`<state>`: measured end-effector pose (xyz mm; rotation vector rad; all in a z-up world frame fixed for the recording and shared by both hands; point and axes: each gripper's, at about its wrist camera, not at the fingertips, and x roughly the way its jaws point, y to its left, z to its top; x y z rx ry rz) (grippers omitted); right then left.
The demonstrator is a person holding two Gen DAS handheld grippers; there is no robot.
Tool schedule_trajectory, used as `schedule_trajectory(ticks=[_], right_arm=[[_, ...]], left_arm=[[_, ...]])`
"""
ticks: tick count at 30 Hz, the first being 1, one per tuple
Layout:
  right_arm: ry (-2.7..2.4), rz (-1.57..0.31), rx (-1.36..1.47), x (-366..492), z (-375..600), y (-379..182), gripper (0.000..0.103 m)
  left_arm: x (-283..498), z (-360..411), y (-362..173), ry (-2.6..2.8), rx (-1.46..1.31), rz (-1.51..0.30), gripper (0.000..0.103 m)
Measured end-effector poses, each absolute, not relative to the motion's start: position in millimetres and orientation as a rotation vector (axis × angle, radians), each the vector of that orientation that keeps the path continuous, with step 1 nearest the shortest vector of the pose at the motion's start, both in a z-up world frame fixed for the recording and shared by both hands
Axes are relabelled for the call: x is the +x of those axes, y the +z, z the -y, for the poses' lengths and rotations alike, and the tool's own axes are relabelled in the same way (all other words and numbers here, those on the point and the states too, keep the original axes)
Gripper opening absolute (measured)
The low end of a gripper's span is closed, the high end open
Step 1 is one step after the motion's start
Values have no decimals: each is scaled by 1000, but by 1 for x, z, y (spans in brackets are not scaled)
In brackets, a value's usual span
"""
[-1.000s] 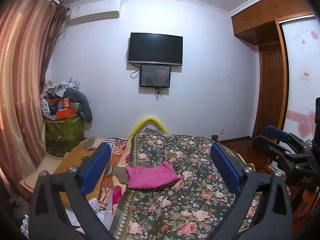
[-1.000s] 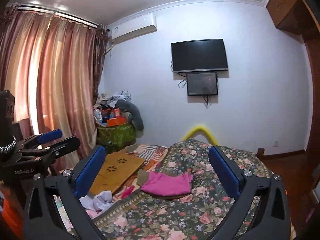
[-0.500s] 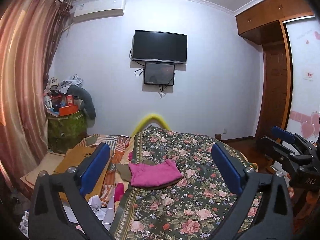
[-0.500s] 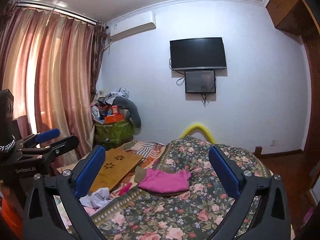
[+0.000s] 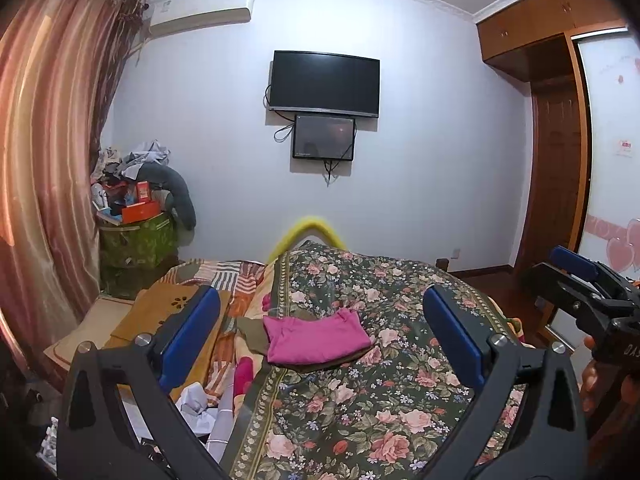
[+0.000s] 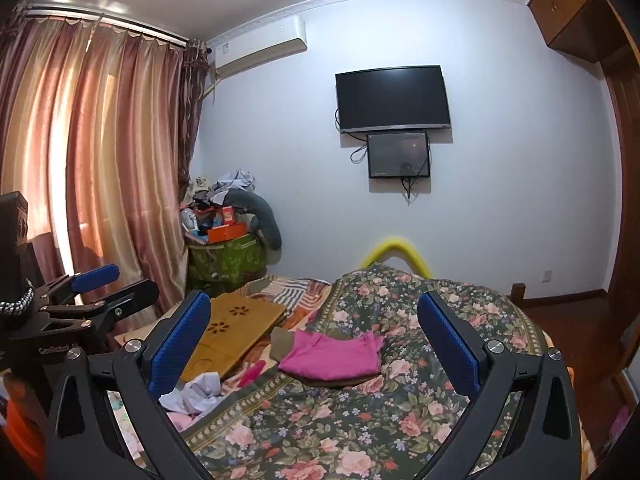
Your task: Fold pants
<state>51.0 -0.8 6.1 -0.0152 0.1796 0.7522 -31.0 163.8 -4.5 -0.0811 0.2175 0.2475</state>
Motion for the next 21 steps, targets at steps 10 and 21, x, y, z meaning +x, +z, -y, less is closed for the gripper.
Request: schedule_trajectory(ticks=[10, 21], right_arm=[[752, -201, -24, 54, -3, 3, 103], [748, -212, -14, 58, -2, 4, 103]], left_arm=[[-27, -165, -8, 246, -81, -235, 103], [-24, -158, -6, 218, -58, -237, 103]])
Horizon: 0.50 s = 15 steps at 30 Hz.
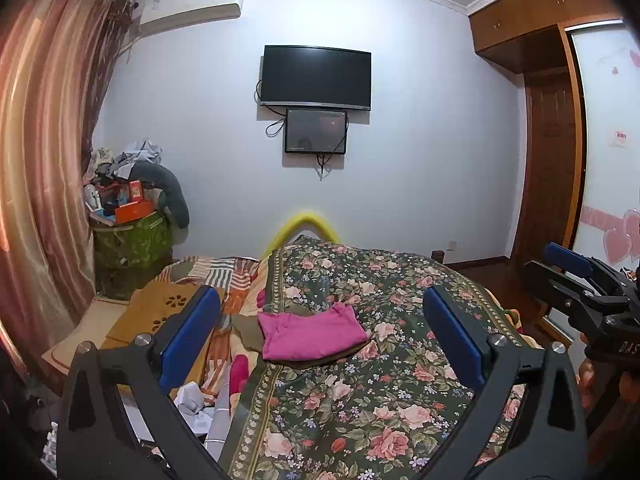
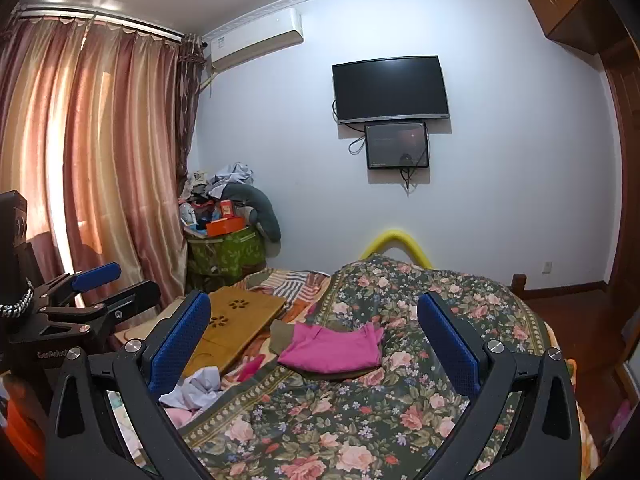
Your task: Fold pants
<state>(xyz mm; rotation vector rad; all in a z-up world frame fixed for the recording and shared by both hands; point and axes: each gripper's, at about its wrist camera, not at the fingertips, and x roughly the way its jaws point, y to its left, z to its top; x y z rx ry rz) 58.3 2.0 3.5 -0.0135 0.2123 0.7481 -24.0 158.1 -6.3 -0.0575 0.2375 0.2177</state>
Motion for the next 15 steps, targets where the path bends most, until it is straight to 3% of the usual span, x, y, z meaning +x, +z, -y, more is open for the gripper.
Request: schedule_trajectory(ticks=[15], right_arm=[[741, -215, -5, 58, 0, 1, 103]], left_arm=[[-22, -157, -5, 186, -58, -243, 103]])
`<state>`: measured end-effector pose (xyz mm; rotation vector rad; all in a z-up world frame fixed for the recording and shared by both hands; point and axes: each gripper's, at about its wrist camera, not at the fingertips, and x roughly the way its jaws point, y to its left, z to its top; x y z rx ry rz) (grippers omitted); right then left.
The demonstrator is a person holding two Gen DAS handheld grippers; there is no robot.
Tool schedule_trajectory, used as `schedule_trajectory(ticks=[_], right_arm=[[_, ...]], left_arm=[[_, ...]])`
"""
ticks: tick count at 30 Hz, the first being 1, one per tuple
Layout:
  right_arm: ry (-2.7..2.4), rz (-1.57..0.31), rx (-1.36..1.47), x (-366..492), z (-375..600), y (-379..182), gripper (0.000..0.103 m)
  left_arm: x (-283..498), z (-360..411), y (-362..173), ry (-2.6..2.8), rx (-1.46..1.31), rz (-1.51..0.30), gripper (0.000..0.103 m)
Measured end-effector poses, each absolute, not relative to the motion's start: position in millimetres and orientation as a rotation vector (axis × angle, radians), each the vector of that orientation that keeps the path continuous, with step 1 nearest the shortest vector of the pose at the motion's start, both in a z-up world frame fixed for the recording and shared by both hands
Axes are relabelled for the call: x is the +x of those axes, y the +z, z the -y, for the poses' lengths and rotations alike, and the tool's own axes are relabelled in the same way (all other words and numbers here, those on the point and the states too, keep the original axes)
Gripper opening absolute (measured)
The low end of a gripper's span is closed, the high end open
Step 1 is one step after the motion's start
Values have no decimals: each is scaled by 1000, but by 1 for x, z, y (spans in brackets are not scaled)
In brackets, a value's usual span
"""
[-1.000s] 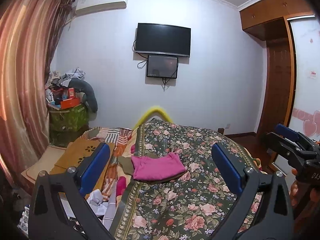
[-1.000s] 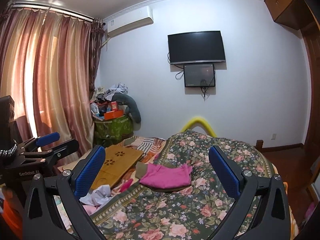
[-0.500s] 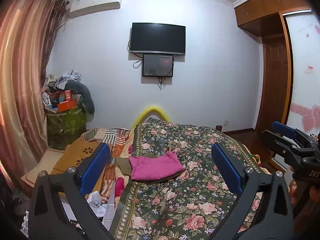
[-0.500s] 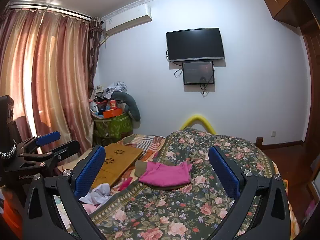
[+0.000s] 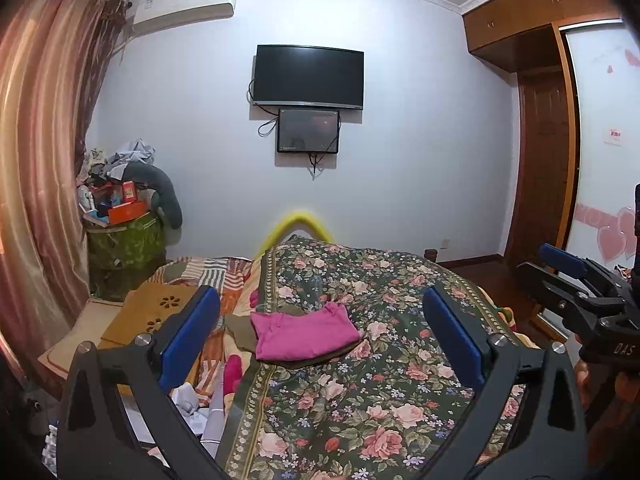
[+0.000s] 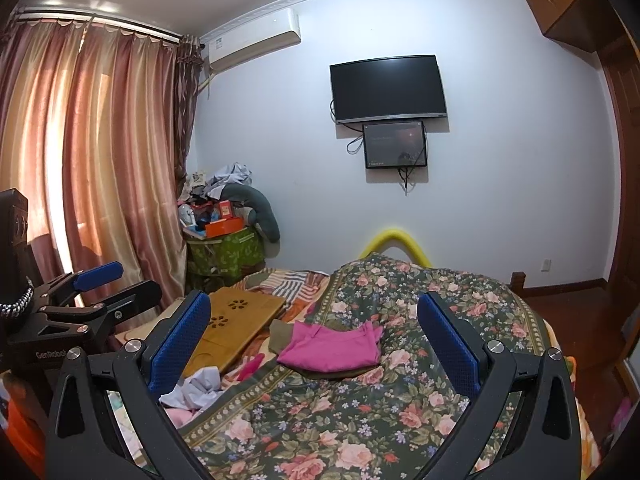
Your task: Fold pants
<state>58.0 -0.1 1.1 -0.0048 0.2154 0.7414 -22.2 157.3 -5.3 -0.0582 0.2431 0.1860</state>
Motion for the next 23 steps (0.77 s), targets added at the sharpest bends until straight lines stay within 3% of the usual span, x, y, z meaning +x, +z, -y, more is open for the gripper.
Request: schedule_trajectory(ticks=[23], right_arm=[[738, -220, -5, 59, 1, 0, 103]], left_arm=[[-18, -152, -9, 167, -43, -257, 103]])
